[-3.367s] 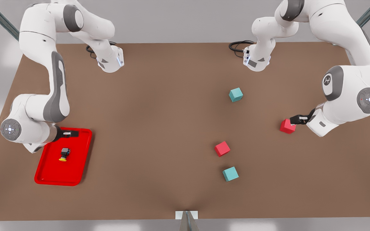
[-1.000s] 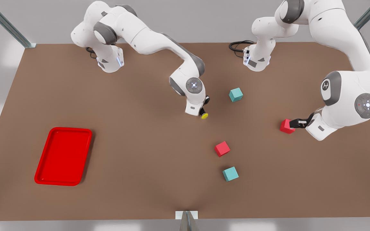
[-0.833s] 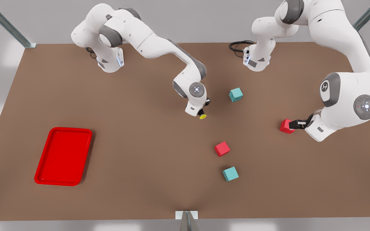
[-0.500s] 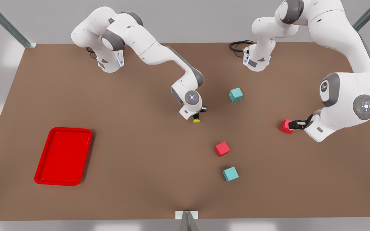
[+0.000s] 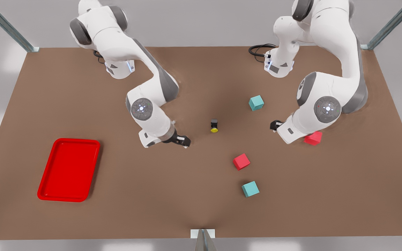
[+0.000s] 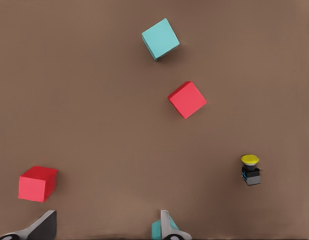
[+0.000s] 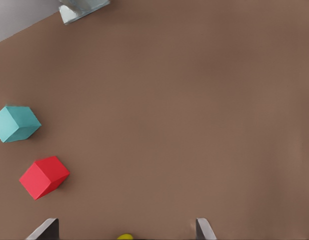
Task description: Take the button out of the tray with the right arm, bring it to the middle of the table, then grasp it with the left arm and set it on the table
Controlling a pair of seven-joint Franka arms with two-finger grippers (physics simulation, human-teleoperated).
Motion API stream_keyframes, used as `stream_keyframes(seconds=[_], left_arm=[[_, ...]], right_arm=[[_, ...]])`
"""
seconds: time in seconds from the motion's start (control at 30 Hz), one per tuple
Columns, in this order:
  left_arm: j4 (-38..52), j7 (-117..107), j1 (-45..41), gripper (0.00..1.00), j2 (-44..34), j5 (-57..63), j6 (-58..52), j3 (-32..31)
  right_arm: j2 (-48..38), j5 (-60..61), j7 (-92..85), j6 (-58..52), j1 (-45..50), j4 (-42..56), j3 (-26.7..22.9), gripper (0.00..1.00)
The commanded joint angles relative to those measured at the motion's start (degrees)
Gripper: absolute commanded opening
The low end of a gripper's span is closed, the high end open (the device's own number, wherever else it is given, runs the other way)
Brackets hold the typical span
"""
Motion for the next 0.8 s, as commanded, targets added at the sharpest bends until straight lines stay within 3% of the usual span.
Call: stream_keyframes(seconds=[0.0,0.03,0.13,0.3,0.47,0.77], left_arm=[[-0.07,-57.51,-12.33,1.00,1.96,-3.47,-1.45,-0.08],[-0.42,-67.30,-20.62,1.00,5.31,-3.56,2.77,-0.08],[-2.44,-88.22,-25.55,1.00,13.83,-3.38,21.22,-0.08],[-18.35,-88.32,-27.30,1.00,10.76,6.28,41.71,0.62],[-23.98,-60.55,-27.13,1.00,9.79,9.54,47.95,0.62],[-30.40,-51.24,-27.13,1.00,10.14,9.54,52.79,0.36]], right_arm=[[-0.43,-7.29,-17.33,-19.99,-8.47,1.93,-0.32,1.00],[-0.43,-16.71,-18.82,-19.63,-10.50,6.67,0.11,1.00],[-1.65,-13.54,-27.70,-21.91,-12.35,10.89,0.38,1.00],[-4.39,-7.48,-27.61,-25.08,-19.12,10.63,0.38,1.00],[-4.39,-6.34,-27.87,-29.57,-18.59,10.63,0.55,1.00],[-4.30,-4.49,-27.87,-29.65,-20.96,10.90,0.20,1.00]])
